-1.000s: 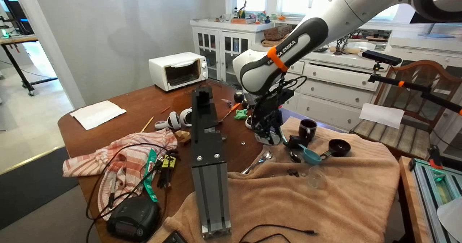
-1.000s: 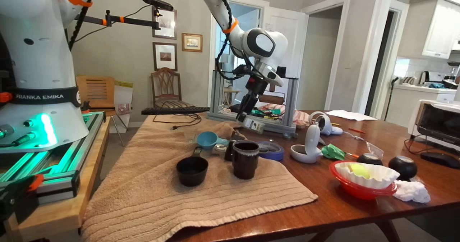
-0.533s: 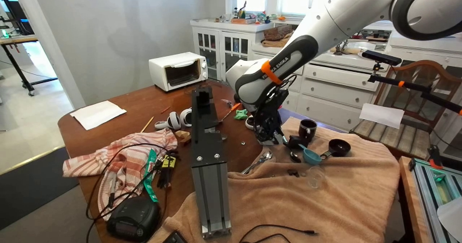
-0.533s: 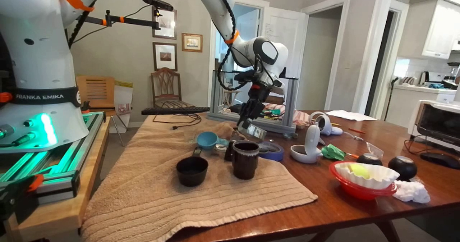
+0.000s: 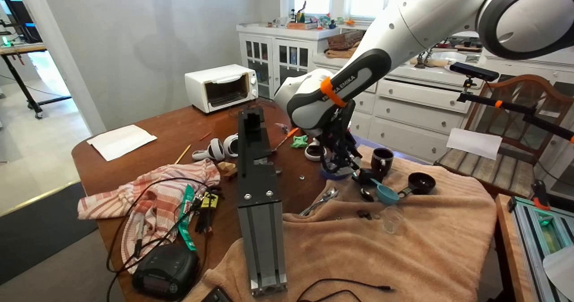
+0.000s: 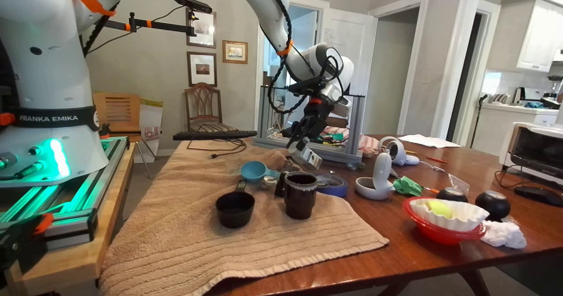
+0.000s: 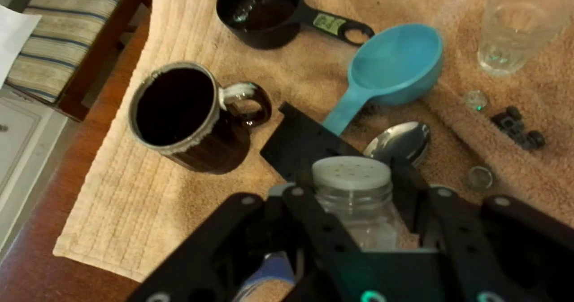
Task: Move the small glass container to the right
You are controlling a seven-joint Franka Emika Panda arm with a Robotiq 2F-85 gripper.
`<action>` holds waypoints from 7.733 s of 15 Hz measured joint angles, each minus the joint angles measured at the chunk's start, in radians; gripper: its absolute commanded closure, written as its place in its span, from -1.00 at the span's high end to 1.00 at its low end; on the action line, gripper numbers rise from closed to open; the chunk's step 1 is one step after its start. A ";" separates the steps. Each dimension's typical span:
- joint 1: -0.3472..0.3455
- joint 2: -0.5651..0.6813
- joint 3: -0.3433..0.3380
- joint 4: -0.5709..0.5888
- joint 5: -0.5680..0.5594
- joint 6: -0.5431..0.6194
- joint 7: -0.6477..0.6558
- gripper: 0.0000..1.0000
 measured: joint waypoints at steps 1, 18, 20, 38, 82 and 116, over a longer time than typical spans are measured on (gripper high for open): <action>0.002 0.005 0.001 0.014 -0.006 -0.043 -0.006 -0.57; 0.010 0.220 -0.005 0.283 -0.135 -0.398 -0.041 -0.57; 0.012 0.239 -0.006 0.305 -0.182 -0.398 -0.046 -0.57; 0.018 0.304 -0.033 0.407 -0.336 -0.462 -0.222 -0.57; -0.123 0.578 -0.025 0.792 -0.510 -0.498 -0.701 -0.57; -0.088 0.644 -0.101 0.888 -0.396 -0.532 -0.645 -0.57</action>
